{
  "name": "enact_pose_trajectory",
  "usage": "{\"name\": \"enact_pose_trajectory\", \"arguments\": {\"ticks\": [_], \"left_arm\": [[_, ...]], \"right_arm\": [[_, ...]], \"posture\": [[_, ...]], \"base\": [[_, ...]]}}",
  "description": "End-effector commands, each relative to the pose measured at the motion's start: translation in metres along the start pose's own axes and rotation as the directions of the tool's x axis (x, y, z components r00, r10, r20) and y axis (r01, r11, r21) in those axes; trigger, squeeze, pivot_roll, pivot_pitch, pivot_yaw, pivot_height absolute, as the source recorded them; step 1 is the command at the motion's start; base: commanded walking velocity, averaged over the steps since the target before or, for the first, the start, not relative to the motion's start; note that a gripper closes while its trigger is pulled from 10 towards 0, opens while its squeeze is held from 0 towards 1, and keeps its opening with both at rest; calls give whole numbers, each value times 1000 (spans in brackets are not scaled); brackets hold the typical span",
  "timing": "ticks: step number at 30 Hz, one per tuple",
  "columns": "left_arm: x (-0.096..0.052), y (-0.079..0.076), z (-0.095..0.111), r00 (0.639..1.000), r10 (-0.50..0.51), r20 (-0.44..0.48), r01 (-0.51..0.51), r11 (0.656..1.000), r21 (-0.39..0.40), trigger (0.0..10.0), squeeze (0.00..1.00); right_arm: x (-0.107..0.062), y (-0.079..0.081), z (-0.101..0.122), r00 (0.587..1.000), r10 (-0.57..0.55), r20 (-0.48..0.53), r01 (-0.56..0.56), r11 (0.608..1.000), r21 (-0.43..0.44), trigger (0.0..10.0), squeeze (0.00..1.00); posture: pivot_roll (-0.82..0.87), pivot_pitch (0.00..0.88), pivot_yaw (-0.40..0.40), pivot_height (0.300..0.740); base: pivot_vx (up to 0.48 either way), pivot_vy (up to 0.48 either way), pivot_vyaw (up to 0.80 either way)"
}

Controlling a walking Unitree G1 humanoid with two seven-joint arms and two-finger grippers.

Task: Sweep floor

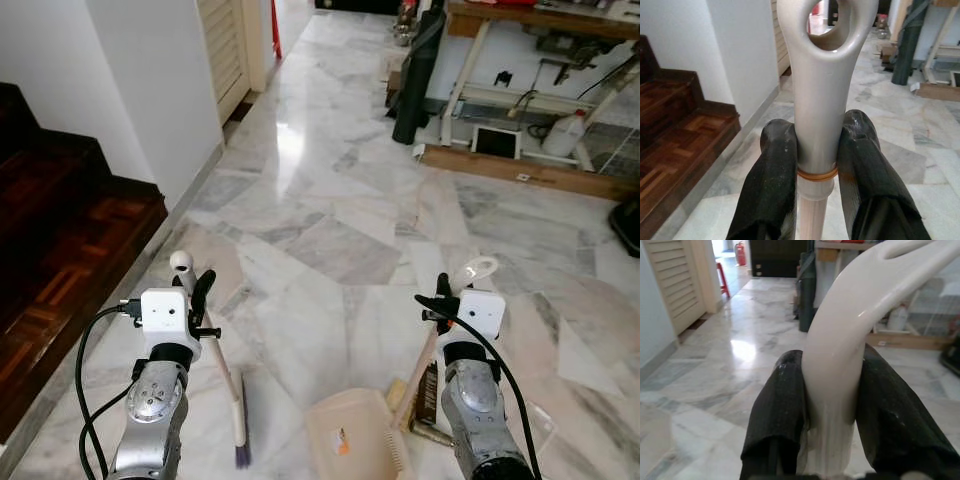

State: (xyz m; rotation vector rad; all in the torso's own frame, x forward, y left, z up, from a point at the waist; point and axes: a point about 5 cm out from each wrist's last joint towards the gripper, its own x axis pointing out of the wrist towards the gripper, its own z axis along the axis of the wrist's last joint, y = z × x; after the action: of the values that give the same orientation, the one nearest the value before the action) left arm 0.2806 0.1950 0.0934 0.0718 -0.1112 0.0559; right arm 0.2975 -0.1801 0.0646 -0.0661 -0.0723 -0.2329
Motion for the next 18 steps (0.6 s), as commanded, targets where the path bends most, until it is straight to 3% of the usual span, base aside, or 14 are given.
{"name": "enact_pose_trajectory", "arguments": {"ticks": [1,18], "left_arm": [[1,0,8,999,-12,38,12,1000,-2,10000,0],[2,1,12,999,-31,45,31,999,-19,10000,0]], "right_arm": [[6,-12,8,997,-57,48,58,998,-21,10000,0],[1,-38,1,961,-273,35,275,959,-73,10000,0]], "posture": [[85,61,-31,740],[94,85,-10,740]], "base": [[0,0,0],[0,0,0]]}}
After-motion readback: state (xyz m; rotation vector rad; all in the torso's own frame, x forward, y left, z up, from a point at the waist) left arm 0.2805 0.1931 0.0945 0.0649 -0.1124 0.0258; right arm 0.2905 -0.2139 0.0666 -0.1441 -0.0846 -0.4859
